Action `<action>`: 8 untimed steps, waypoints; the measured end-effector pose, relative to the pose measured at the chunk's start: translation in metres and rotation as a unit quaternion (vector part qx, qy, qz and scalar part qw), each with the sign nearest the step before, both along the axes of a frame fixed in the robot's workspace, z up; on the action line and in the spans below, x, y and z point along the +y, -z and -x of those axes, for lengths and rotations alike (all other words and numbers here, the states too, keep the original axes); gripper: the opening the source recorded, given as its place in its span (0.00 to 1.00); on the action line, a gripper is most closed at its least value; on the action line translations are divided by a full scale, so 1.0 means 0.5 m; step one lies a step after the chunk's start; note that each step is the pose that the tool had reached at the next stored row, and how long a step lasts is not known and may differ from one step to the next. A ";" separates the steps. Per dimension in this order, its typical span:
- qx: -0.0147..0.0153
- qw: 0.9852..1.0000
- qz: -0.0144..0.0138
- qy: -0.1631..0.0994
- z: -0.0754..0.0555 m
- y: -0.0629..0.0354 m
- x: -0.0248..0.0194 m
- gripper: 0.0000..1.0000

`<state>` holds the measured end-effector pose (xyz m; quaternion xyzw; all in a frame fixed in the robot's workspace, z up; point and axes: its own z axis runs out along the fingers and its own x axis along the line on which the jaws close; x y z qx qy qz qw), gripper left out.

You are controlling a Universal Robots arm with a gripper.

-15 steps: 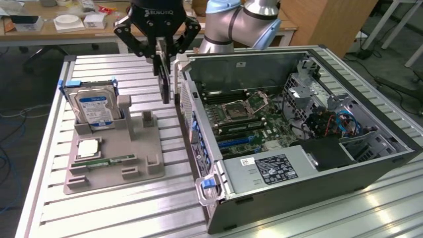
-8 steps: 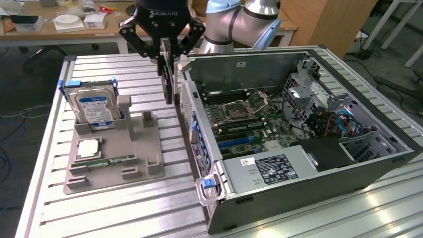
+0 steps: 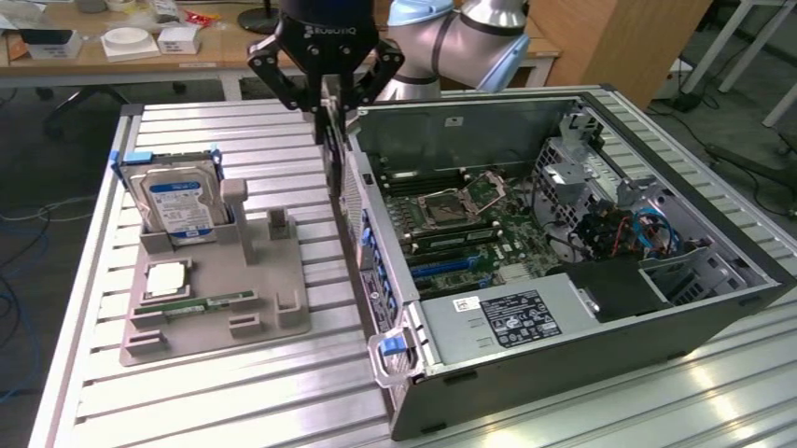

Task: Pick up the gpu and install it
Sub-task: 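Pick up the gpu and move the gpu toward the slot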

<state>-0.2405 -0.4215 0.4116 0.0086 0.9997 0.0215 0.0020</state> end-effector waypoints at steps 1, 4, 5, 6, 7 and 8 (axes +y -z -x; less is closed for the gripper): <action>0.000 1.000 0.000 0.000 -0.006 0.000 0.0000 0.26; 0.000 1.000 0.000 0.001 -0.025 0.002 0.0000 0.26; 0.000 1.000 0.000 0.001 -0.033 0.002 -0.0001 0.26; 0.000 1.000 0.000 0.001 -0.041 0.003 0.0000 0.26; 0.000 1.000 0.000 0.001 -0.048 0.003 0.0000 0.26; 0.000 1.000 0.000 0.001 -0.056 0.004 0.0000 0.26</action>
